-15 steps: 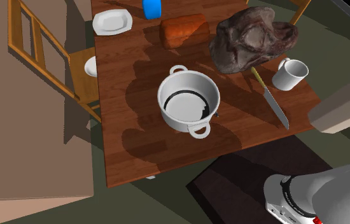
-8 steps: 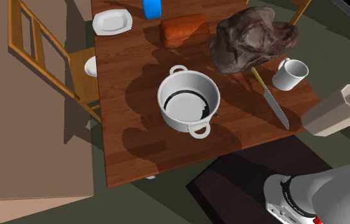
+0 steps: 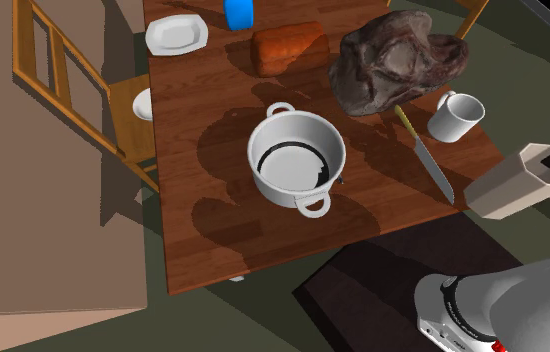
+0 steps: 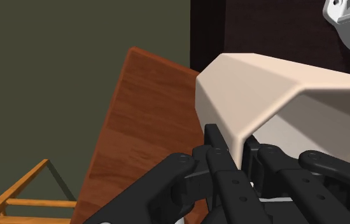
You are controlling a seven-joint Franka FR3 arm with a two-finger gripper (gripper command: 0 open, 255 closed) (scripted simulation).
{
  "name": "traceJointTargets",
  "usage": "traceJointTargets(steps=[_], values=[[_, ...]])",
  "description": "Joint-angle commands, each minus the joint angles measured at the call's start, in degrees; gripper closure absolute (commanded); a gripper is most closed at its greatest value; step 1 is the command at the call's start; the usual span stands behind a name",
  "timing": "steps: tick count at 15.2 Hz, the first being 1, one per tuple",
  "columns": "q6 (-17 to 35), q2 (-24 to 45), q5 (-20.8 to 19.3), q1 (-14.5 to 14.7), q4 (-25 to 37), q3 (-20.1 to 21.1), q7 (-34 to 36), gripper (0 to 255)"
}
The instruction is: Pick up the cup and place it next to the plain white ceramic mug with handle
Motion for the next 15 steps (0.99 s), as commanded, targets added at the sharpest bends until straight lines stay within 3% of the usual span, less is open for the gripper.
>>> traceJointTargets(steps=[1, 6, 7, 12, 15], values=[[0.29, 0.05, -0.14, -0.02, -0.20, -0.15, 0.06, 255], [0.29, 0.04, -0.15, -0.02, -0.20, -0.16, 0.06, 255], [0.29, 0.05, -0.15, -0.01, -0.20, -0.16, 0.06, 0], [0.30, 0.06, -0.15, -0.01, -0.19, -0.16, 0.06, 0], [-5.20, -0.80, 3.06, 0.76, 4.35, 3.46, -0.46, 0]])
